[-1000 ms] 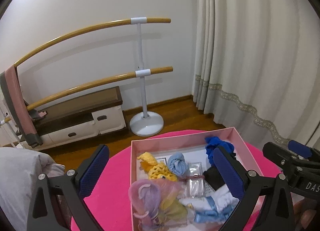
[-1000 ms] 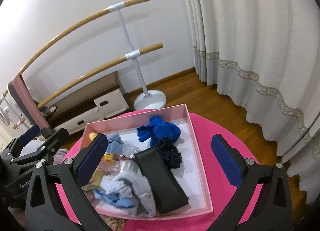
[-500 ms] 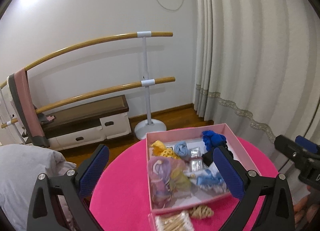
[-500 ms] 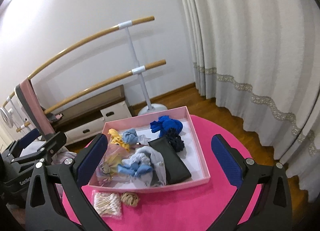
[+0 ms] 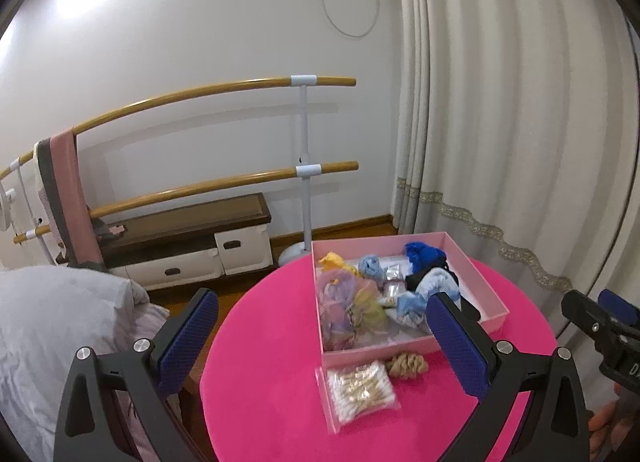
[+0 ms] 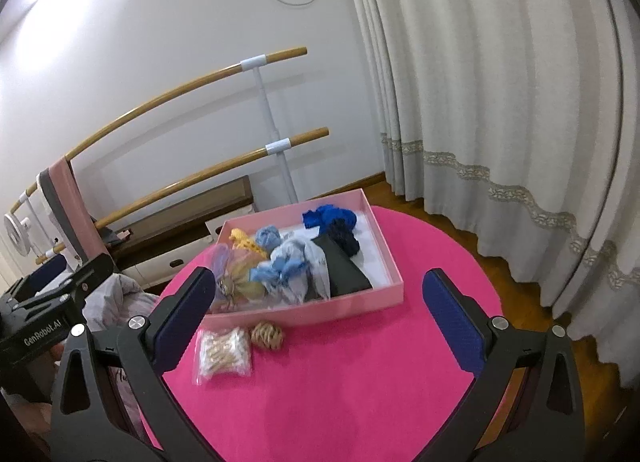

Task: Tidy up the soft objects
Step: 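Withdraw both tools from the pink box back over the table, then grasp the cotton swab bag with the left tool while the right tool grasps the tan scrunchie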

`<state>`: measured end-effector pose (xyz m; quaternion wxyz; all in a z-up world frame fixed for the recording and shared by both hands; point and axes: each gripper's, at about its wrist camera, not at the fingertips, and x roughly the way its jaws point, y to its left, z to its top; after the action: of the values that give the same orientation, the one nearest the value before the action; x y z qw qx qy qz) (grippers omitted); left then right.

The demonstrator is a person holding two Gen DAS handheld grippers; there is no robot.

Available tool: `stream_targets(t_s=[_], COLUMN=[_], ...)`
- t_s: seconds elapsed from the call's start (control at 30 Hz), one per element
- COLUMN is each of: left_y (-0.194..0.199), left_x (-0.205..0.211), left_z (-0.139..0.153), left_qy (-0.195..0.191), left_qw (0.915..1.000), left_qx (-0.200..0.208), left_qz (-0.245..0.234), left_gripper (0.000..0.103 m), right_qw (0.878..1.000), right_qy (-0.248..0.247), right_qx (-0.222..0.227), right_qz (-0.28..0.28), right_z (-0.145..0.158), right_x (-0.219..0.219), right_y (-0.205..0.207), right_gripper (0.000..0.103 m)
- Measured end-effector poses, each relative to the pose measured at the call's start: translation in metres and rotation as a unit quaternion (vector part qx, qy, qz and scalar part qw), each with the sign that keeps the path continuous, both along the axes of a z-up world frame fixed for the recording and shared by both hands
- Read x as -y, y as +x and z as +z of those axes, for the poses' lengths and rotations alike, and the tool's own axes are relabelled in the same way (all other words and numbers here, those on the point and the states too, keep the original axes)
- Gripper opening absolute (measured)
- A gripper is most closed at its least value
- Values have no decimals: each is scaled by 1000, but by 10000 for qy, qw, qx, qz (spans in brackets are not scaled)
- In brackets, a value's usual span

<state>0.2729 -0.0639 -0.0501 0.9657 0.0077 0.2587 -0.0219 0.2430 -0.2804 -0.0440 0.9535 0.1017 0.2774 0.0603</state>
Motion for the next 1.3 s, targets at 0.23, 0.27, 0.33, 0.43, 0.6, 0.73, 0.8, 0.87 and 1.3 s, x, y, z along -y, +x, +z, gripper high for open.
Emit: stream_targets(t_s=[0.23,0.27,0.33,0.43,0.6,0.73,0.8,0.87,1.3], left_y=[-43,-47,-57,-70,-78,-80,-78,-77,-68], left_x=[-11,-13,-16,-18,-20,-21,-23,-24,-26], left_z=[5,6,5,1,-2,-4,-3,-3,-11], left_qy=[-29,-15,1,-3,-5,-11,-12,-18,-22], left_qw=[10000,10000,9999,9998,9998,9997,9997,9997,9994], left_qx=[33,44,43,5,-94,-169,-201,-218,-299], left_qz=[56,71,122,180,155,152,151,148,152], left_gripper=[103,103,103,103,103,103,103,103,103], right_qw=[9996,9995,9994,9992,9988,9986,9986,9985,9983], right_qy=[-267,-306,-337,-397,-474,-501,-500,-513,-540], right_qx=[61,65,37,-1,-44,-67,-73,-87,-158], right_qz=[-11,-2,-4,23,89,129,141,147,178], right_z=[-3,-4,-6,-10,-14,-15,-15,-16,-20], right_x=[-15,-18,-20,-26,-34,-37,-38,-38,-38], right_y=[-30,-34,-39,-45,-54,-56,-56,-56,-47], right_gripper=[103,103,103,103,103,103,103,103,103])
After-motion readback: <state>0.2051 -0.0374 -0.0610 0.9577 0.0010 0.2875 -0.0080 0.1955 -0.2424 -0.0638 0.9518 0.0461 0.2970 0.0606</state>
